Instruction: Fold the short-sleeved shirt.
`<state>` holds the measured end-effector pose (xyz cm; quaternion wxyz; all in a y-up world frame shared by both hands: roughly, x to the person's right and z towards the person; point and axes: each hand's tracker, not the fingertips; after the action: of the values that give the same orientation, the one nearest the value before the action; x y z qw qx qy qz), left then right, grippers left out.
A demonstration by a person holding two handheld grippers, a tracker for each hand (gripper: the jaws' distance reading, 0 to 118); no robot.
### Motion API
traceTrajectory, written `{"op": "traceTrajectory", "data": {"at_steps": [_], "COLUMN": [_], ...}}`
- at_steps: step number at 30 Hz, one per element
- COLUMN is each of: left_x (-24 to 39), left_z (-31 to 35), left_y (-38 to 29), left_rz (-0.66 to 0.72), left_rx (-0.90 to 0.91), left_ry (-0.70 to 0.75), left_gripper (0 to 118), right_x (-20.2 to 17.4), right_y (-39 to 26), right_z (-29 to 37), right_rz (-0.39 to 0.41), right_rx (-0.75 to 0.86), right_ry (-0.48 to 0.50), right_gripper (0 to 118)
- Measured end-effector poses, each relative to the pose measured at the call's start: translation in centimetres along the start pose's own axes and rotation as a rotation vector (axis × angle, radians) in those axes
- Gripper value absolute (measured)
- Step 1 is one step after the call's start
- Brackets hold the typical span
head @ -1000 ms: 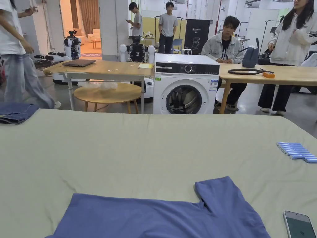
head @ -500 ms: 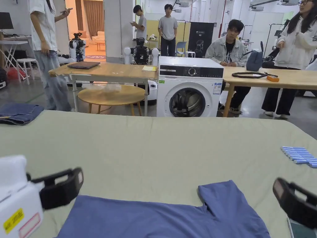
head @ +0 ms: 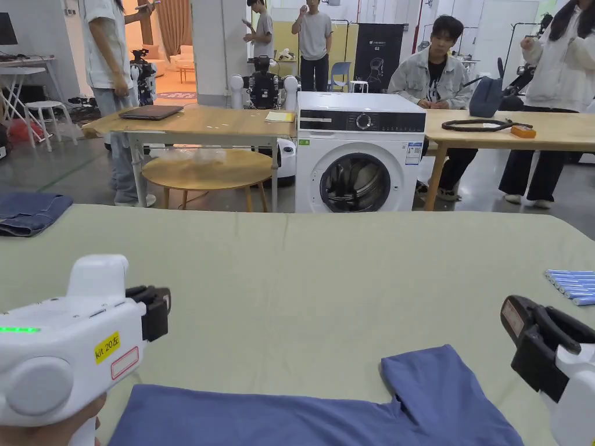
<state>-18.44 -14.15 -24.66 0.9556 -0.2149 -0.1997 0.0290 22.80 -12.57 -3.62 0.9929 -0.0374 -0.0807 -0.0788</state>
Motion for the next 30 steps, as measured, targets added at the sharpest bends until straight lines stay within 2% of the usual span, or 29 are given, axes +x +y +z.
{"op": "traceTrajectory", "data": {"at_steps": [1,2,4,5,6,10,11,12,15,16,17,18,19,20,23,25,26,27,28,29,30], "left_x": [-1.1,-2.3,-4.6,-5.7,-6.5,-7.8,-8.0,-8.0,-7.6,-7.4,-7.1,-6.9,-6.7,-6.3,-5.4,-5.5,-5.6,-5.7,-5.8,-5.8,-5.8], "left_z": [-2.2,-4.7,-9.2,-11.2,-12.3,-15.8,-16.4,-16.8,-16.4,-16.0,-15.5,-15.0,-14.7,-14.4,-13.7,-13.5,-13.2,-13.0,-13.1,-12.9,-12.8], "left_y": [-0.7,-1.4,-3.2,-4.6,-5.7,-9.4,-10.2,-10.8,-10.7,-10.4,-10.0,-9.8,-9.6,-9.6,-9.4,-9.2,-9.2,-9.1,-9.0,-9.0,-9.0], "left_rz": [0.011,0.02,0.052,0.065,0.079,0.06,0.049,0.045,0.047,0.03,-0.005,-0.026,-0.032,-0.005,-0.02,-0.013,0.007,0.02,0.029,0.032,0.032], "left_rx": [-0.074,-0.153,-0.391,-0.456,-0.471,-0.574,-0.593,-0.606,-0.572,-0.564,-0.54,-0.517,-0.5,-0.503,-0.485,-0.479,-0.471,-0.47,-0.47,-0.468,-0.468], "left_ry": [0.042,0.083,0.144,0.148,0.165,0.229,0.24,0.25,0.251,0.25,0.231,0.214,0.19,0.142,0.178,0.179,0.177,0.177,0.178,0.18,0.18], "left_gripper": [0,7,91,116,118,115,108,93,90,79,61,21,0,0,0,0,0,0,0,0,0], "right_x": [0.3,0.6,0.7,1.0,1.1,2.1,2.4,2.5,3.0,3.4,3.8,4.5,5.2,6.1,9.6,11.8,12.6,12.9,13.1,12.5,11.9], "right_y": [-0.7,-1.4,-2.7,-3.3,-3.9,-6.2,-6.8,-7.2,-8.6,-9.1,-9.6,-10.0,-10.6,-11.3,-13.3,-14.7,-15.4,-15.9,-16.5,-16.7,-16.2], "right_z": [-0.7,-1.4,-2.9,-3.5,-4.1,-6.4,-7.0,-7.4,-8.9,-9.6,-10.5,-11.5,-12.8,-14.2,-17.4,-19.3,-20.1,-20.6,-20.6,-20.3,-19.7], "right_rz": [0.002,-0.001,0.002,0.004,0.011,0.01,0.005,0.002,0.026,0.053,0.07,0.07,0.067,0.066,0.037,-0.031,-0.084,-0.125,-0.14,-0.072,-0.033], "right_rx": [-0.032,-0.056,-0.101,-0.121,-0.14,-0.224,-0.242,-0.255,-0.322,-0.351,-0.377,-0.413,-0.465,-0.53,-0.644,-0.758,-0.821,-0.875,-0.898,-0.89,-0.84], "right_ry": [-0.006,-0.01,-0.021,-0.03,-0.037,-0.063,-0.07,-0.075,-0.084,-0.095,-0.108,-0.129,-0.161,-0.197,-0.263,-0.297,-0.316,-0.319,-0.305,-0.331,-0.294], "right_gripper": [0,0,0,0,0,0,0,0,0,11,35,81,108,118,118,118,115,104,102,102,100]}}
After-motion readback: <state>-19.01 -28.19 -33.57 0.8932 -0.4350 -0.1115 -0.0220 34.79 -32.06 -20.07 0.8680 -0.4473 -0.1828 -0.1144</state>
